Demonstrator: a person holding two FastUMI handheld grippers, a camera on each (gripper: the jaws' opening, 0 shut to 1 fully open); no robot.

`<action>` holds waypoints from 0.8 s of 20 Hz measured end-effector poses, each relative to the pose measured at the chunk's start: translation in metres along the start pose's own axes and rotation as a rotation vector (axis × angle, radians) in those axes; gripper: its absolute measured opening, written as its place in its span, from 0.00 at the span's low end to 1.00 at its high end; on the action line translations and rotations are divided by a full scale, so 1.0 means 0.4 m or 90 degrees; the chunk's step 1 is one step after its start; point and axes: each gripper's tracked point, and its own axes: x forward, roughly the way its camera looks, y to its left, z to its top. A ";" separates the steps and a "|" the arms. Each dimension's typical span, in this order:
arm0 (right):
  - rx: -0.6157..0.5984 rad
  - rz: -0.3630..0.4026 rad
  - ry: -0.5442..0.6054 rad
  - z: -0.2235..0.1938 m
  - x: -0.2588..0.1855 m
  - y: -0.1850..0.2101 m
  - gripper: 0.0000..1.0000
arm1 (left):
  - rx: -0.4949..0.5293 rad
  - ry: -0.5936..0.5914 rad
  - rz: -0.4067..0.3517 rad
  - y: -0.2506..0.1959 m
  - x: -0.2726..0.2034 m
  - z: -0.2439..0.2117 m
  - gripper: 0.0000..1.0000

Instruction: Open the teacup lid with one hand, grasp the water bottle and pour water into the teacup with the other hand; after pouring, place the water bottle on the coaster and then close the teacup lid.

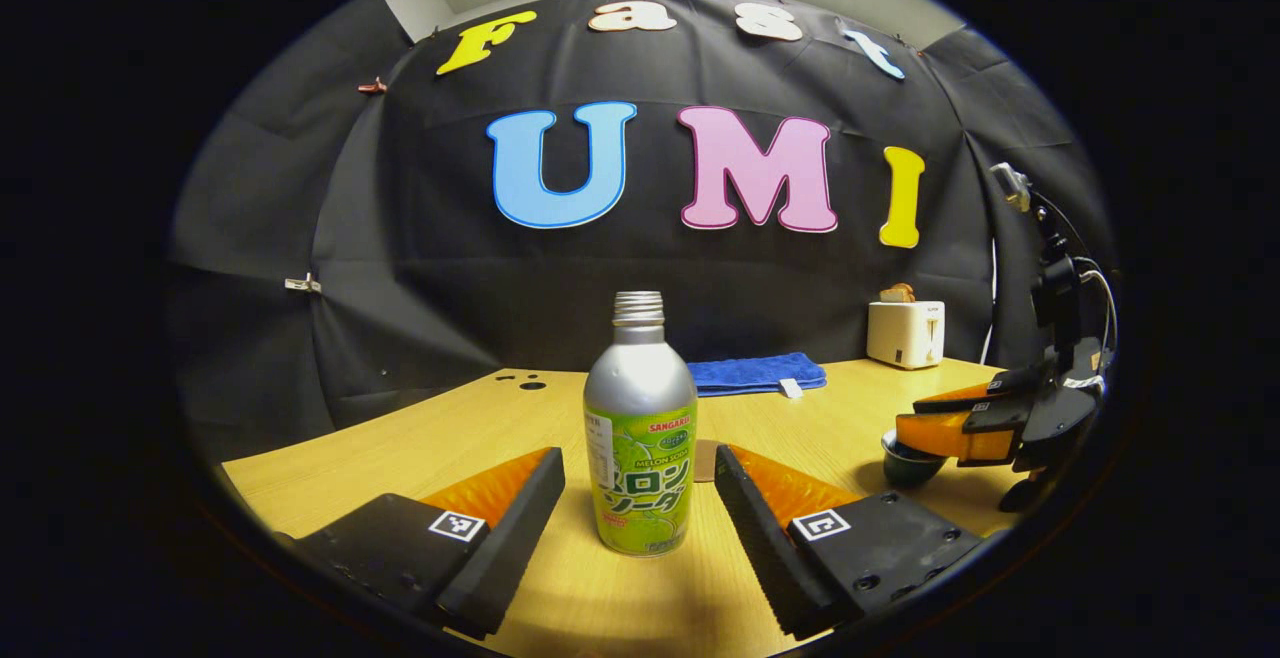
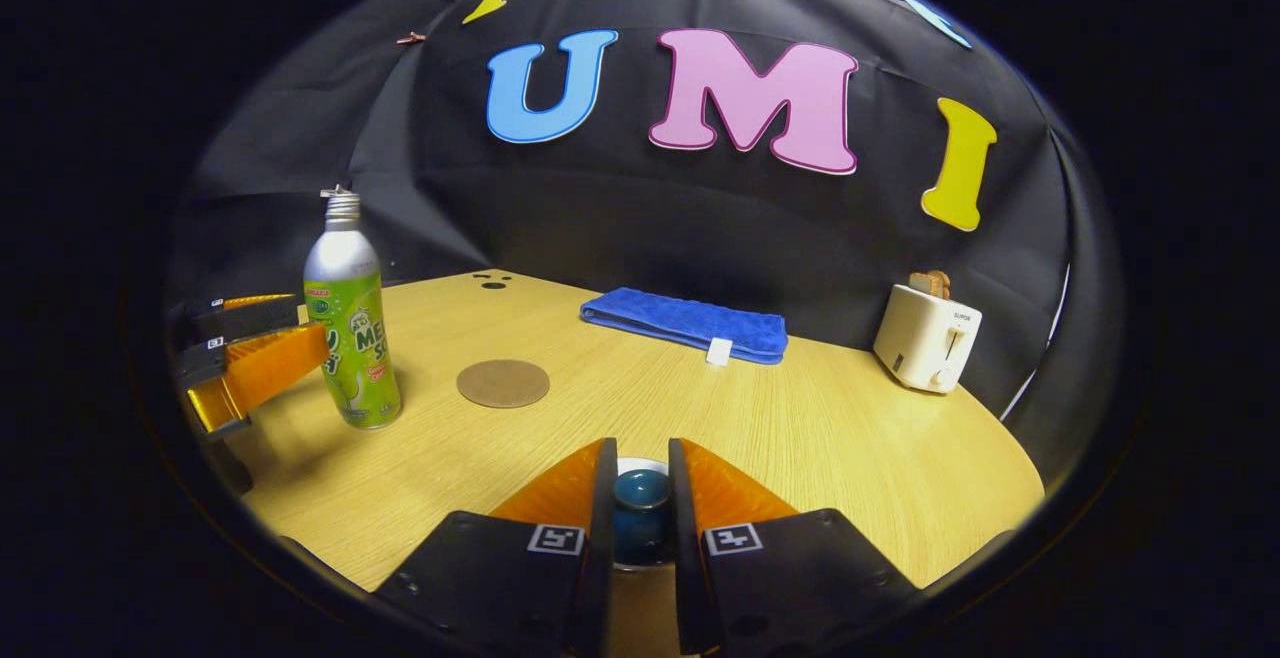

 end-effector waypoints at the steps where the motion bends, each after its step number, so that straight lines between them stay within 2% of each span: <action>1: 0.014 -0.002 -0.018 0.012 -0.004 -0.004 0.29 | 0.000 0.001 0.001 0.001 0.008 -0.002 0.96; 4: 0.058 0.004 -0.038 0.019 -0.004 -0.019 0.29 | 0.000 -0.001 0.007 0.008 0.033 0.001 0.96; 8: 0.103 0.020 -0.055 0.026 -0.016 -0.035 0.29 | 0.000 -0.001 -0.013 -0.005 0.084 0.002 0.95; 10: 0.102 0.018 -0.065 0.033 -0.029 -0.050 0.29 | 0.000 -0.001 -0.007 -0.003 0.109 -0.006 0.96; 11: 0.094 0.009 -0.072 0.038 -0.036 -0.064 0.25 | 0.000 -0.001 -0.011 -0.009 0.123 -0.005 0.96; 12: 0.085 0.002 -0.077 0.042 -0.044 -0.078 0.29 | 0.000 -0.002 -0.017 -0.018 0.139 0.000 0.96; 16: 0.086 -0.017 -0.083 0.032 -0.068 -0.137 0.29 | 0.001 -0.003 -0.034 -0.038 0.187 0.003 0.95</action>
